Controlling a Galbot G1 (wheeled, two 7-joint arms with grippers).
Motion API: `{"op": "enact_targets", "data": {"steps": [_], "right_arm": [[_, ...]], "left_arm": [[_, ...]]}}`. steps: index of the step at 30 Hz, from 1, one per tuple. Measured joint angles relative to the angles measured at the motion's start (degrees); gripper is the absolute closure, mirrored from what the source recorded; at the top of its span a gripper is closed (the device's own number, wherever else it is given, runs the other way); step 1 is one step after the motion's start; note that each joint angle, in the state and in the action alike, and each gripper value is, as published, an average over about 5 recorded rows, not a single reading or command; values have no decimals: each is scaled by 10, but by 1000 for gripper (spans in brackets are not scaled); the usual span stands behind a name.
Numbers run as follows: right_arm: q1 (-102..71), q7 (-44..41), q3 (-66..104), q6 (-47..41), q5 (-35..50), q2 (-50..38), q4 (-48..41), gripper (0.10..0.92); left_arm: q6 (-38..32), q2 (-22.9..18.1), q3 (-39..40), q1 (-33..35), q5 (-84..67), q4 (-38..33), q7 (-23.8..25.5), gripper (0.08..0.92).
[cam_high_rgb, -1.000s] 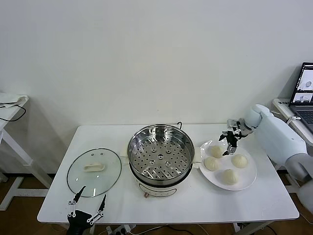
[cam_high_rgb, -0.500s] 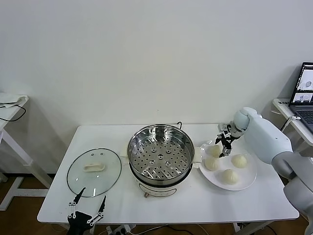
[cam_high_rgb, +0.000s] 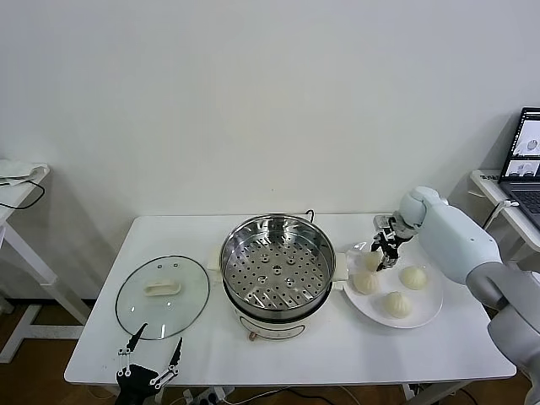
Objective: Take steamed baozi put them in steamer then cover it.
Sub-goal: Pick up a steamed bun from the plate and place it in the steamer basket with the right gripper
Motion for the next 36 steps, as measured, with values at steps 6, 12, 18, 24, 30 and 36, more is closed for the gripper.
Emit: {"op": "enact_targets", "data": {"steps": [6,12,18,24,30,36], "right_arm": [[47,-3,-42,43,24,-26,66,406],[118,-4,-102,115,47,-37,162,406],[190,-4,-156,186,60,-24,252,406],[239,-2,-204,241,63,6,318,406],[249,5,-236,280,50,41,342,406],[232,17,-250,306,24,75,334,406]], "left_arm": [[2,1,0,-2,0,-3,0,177],[2,1,4,-3,-1,-5,0,177],[3,2,7,-4,-1,-8,0,177],[1,1,7,-4,-1,-9,0,177],[-2,0,6,-7,-1,-6,0,177],[-5,0,2,-4,-3,-6,0,177]]}}
